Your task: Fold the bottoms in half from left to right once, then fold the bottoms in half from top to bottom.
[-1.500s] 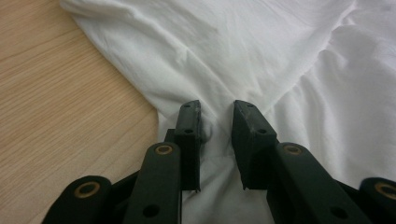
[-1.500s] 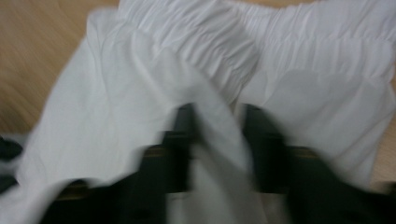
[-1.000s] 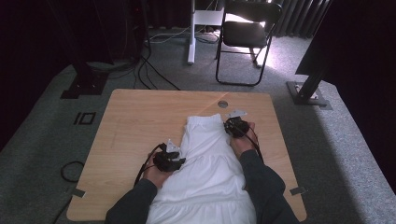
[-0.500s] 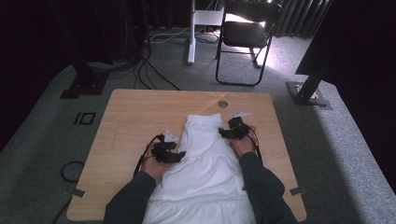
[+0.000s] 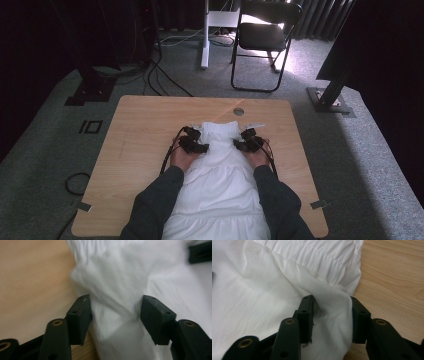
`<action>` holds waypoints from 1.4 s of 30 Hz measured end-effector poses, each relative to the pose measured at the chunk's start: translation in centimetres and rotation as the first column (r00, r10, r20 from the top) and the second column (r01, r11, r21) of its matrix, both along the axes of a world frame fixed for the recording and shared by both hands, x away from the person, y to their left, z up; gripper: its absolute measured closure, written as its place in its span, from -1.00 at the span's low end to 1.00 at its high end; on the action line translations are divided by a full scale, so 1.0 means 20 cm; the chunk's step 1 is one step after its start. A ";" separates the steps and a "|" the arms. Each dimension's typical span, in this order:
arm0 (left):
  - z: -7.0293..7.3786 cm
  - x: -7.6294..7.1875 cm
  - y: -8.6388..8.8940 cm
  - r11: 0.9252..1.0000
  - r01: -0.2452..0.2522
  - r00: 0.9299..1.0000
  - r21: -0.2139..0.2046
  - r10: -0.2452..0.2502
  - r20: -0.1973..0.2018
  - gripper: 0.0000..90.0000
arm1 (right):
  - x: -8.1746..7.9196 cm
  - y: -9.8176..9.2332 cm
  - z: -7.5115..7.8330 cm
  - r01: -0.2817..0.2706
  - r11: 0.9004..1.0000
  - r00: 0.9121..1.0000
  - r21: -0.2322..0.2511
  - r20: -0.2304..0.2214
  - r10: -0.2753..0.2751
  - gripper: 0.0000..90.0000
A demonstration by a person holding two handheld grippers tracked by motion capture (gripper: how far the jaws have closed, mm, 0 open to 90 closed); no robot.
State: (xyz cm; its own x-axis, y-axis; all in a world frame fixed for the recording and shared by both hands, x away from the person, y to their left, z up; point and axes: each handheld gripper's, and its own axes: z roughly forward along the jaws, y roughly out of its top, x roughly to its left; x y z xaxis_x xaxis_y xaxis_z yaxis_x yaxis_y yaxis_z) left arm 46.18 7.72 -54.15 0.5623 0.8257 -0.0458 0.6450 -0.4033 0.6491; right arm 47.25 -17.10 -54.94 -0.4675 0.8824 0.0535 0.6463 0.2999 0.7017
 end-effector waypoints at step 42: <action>-0.04 -0.17 0.07 0.996 0.059 0.998 -0.064 -0.057 0.037 -0.44 | -0.43 0.03 -0.03 -0.038 0.999 0.999 -0.002 0.033 0.039 0.48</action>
